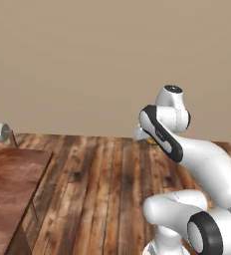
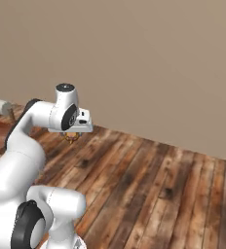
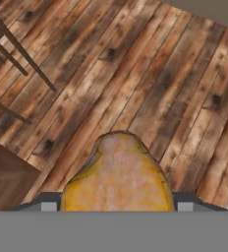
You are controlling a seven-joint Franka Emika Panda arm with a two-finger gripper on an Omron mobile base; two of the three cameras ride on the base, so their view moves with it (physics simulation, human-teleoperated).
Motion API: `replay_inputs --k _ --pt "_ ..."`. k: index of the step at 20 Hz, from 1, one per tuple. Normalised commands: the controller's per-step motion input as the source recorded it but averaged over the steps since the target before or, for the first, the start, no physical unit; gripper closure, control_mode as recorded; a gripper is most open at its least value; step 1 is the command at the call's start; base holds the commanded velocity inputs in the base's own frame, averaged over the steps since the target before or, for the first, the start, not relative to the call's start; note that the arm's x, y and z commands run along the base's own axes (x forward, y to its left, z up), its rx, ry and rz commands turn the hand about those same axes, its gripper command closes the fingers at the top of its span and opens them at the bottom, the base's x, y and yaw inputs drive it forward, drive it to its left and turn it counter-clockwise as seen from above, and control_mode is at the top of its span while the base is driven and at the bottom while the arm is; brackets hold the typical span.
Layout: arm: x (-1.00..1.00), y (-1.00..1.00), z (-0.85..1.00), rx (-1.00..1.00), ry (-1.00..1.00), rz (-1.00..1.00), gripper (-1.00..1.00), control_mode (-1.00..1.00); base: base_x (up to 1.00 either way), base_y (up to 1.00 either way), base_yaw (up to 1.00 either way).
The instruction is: Take the chicken drumsticks from the pan and place one on each plate on the dining counter.
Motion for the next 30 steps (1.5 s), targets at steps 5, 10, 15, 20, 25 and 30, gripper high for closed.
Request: replay_inputs --k 5,10,15,20,25,30 --pt "0.0 0.0 0.0 0.0 0.0 0.0 1.0 1.0 1.0 -0.15 0.36" --pt "0.0 0.0 0.0 0.0 0.0 0.0 1.0 1.0 0.99 -0.15 0.42" --pt "0.0 0.0 0.0 0.0 0.0 0.0 1.0 1.0 0.95 -0.16 0.5" --pt "0.0 0.0 0.0 0.0 0.0 0.0 1.0 1.0 0.88 -0.16 0.59" --pt "0.0 0.0 0.0 0.0 0.0 0.0 1.0 1.0 0.84 -0.16 0.65" --pt "0.0 0.0 0.0 0.0 0.0 0.0 1.0 1.0 0.8 -0.16 0.73"
